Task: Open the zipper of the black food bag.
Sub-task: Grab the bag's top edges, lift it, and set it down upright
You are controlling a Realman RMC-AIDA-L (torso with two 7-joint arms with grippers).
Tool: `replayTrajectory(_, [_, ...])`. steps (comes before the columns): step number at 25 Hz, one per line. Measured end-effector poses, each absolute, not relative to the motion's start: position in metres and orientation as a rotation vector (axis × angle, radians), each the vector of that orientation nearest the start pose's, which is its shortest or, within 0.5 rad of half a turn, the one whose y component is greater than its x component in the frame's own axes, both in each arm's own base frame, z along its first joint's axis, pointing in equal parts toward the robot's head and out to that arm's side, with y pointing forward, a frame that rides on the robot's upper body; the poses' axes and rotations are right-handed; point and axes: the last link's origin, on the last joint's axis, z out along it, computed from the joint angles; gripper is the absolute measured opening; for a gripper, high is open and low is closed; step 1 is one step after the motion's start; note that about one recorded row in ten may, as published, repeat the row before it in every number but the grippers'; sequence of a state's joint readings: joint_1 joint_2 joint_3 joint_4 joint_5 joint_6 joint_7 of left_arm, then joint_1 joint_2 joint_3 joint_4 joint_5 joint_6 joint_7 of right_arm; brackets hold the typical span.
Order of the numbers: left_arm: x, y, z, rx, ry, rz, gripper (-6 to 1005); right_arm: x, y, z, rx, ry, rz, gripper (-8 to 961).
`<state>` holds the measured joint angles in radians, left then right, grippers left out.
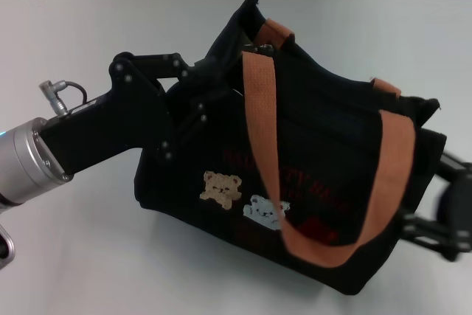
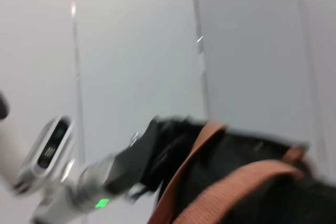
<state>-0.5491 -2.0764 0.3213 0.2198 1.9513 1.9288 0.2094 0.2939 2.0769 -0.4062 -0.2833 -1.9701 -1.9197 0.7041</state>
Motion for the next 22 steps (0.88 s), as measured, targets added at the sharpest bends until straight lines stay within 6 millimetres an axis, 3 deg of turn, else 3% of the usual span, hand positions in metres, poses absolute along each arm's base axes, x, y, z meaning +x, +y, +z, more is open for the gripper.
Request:
replayTrajectory(1, [-0.235, 0.277, -0.011, -1.980, 0.934, -0.935, 184, 0.306, 0.197, 0.001, -2.357, 0.312, 1.249, 776])
replayTrajectory(6, [-0.237, 0.280, -0.013, -1.980, 0.931, -0.896, 183, 0.314, 0.186, 0.024, -2.168, 0.311, 1.296, 776])
replayTrajectory(8, [-0.237, 0.280, -0.013, -1.978, 0.929, -0.893, 182, 0.314, 0.185, 0.026, -2.147, 0.306, 1.304, 776])
replayTrajectory(12, [-0.236, 0.281, -0.013, -1.961, 0.941, -0.883, 181, 0.309, 0.191, 0.035, -1.942, 0.285, 1.385, 776])
replayTrajectory(14, [-0.235, 0.283, -0.013, -1.956, 0.953, -0.880, 180, 0.302, 0.201, 0.032, -1.868, 0.272, 1.429, 776])
replayTrajectory(16, [-0.234, 0.284, -0.012, -1.948, 0.968, -0.874, 180, 0.290, 0.219, 0.019, -1.916, 0.274, 1.444, 776])
replayTrajectory(17, [-0.234, 0.284, -0.012, -1.948, 0.968, -0.874, 180, 0.290, 0.219, 0.019, -1.916, 0.274, 1.444, 776])
replayTrajectory(20, [-0.233, 0.285, -0.012, -1.935, 0.985, -0.868, 180, 0.278, 0.237, -0.004, -2.074, 0.312, 1.410, 776])
replayTrajectory(21, [-0.232, 0.286, -0.012, -1.928, 0.993, -0.866, 179, 0.271, 0.243, -0.020, -2.220, 0.316, 1.378, 776])
replayTrajectory(22, [-0.232, 0.286, -0.012, -1.928, 0.993, -0.866, 179, 0.271, 0.243, -0.020, -2.220, 0.316, 1.378, 776])
